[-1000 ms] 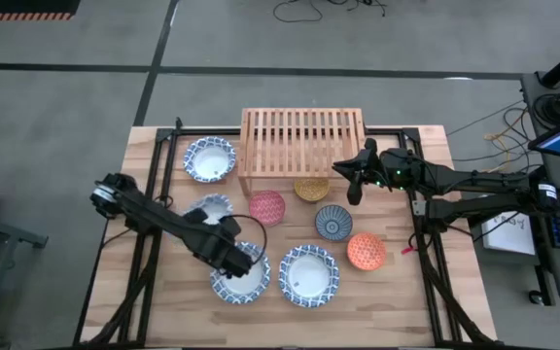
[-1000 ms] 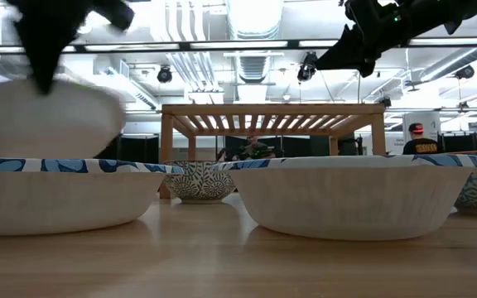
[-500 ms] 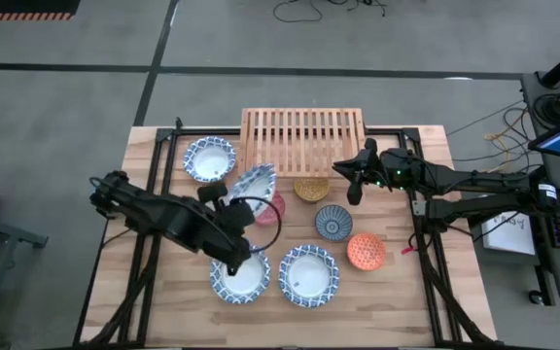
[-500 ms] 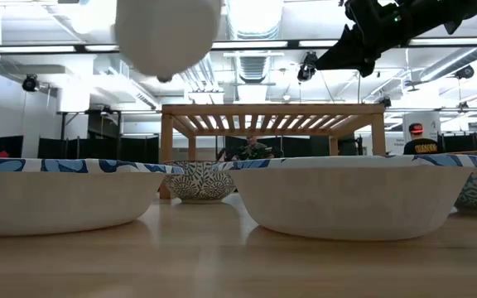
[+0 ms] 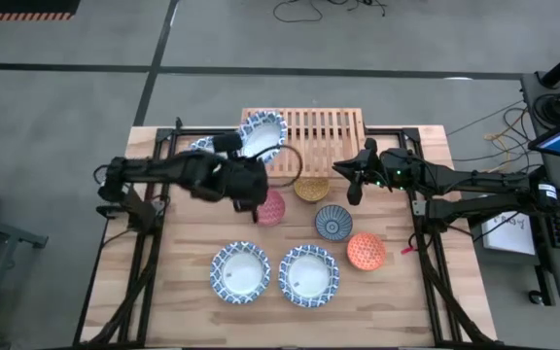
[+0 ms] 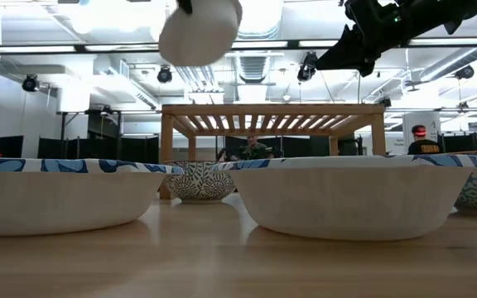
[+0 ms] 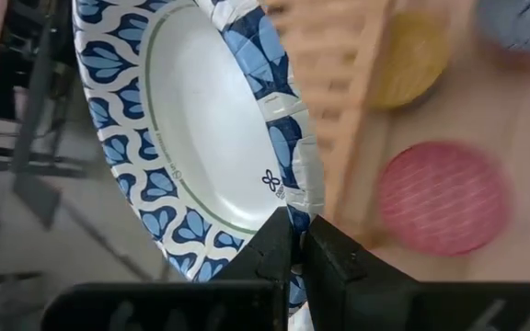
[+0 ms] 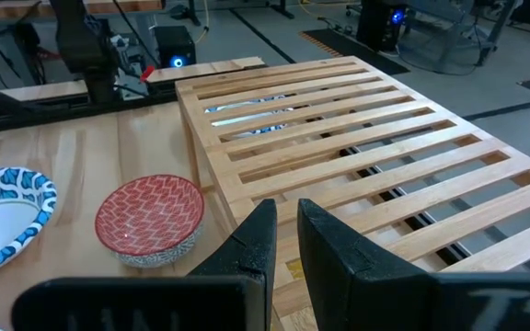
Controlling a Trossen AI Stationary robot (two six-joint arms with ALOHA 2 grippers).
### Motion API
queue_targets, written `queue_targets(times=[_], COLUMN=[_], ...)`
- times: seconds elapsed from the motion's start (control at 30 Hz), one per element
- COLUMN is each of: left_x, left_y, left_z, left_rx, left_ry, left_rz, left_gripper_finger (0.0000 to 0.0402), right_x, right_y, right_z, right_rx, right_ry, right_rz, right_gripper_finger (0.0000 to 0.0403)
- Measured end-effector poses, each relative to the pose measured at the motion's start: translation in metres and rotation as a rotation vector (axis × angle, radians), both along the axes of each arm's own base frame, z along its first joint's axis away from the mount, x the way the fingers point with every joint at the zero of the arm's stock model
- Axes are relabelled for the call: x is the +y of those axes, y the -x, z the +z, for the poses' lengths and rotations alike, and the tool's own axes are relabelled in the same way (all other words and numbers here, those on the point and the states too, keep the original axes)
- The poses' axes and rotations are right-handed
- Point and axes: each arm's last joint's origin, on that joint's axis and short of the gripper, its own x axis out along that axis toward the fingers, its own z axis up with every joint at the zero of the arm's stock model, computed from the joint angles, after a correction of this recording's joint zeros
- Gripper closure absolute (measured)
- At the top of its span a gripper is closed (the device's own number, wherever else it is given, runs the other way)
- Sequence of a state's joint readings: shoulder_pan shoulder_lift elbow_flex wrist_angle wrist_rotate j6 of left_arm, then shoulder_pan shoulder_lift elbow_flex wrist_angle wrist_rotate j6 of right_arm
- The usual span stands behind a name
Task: Place and stack bowls onto a shelf
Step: Put the middle left white bowl on the shelf
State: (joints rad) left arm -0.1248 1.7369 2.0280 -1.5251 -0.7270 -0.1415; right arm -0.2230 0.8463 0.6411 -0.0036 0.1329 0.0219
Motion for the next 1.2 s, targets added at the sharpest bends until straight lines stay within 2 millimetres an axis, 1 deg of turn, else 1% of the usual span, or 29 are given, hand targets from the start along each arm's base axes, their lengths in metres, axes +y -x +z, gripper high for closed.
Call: queue_targets(times=[0.2,0.33,0.43,0.57,0.67,0.77,0.93,1.2], left_x=[0.043,0.067,0.08,0.085,0.086,0.086,0.088,0.088], left_y=[-0.013,-0.017,-0.019,-0.022,-0.024,-0.024,-0.024,-0.024], left_z=[-0.031,-0.05,-0.061,-0.071,-0.072,-0.073,-0.073,-0.072], left_rx=[0.165,0.206,0.228,0.253,0.236,0.239,0.235,0.229], left_ry=[-0.03,-0.04,-0.043,-0.033,-0.038,-0.04,-0.04,-0.039], left_rz=[-0.024,0.002,0.006,-0.028,-0.039,-0.043,-0.038,-0.034], left_gripper_finger=[0.0401,0.0401,0.0401,0.0401,0.0399,0.0387,0.0353,0.0278], right_x=[0.0,0.0,0.0,0.0,0.0,0.0,0.0,0.0], right_y=[0.0,0.0,0.0,0.0,0.0,0.0,0.0,0.0], right_z=[0.0,0.0,0.0,0.0,0.0,0.0,0.0,0.0], right_rx=[0.003,0.004,0.005,0.005,0.005,0.007,0.007,0.005], right_ry=[0.009,0.011,0.013,0.013,0.014,0.018,0.02,0.015], right_rz=[0.003,0.003,0.004,0.004,0.004,0.006,0.006,0.005], right_gripper_finger=[0.0365,0.0365,0.0365,0.0365,0.0365,0.0365,0.0365,0.0365])
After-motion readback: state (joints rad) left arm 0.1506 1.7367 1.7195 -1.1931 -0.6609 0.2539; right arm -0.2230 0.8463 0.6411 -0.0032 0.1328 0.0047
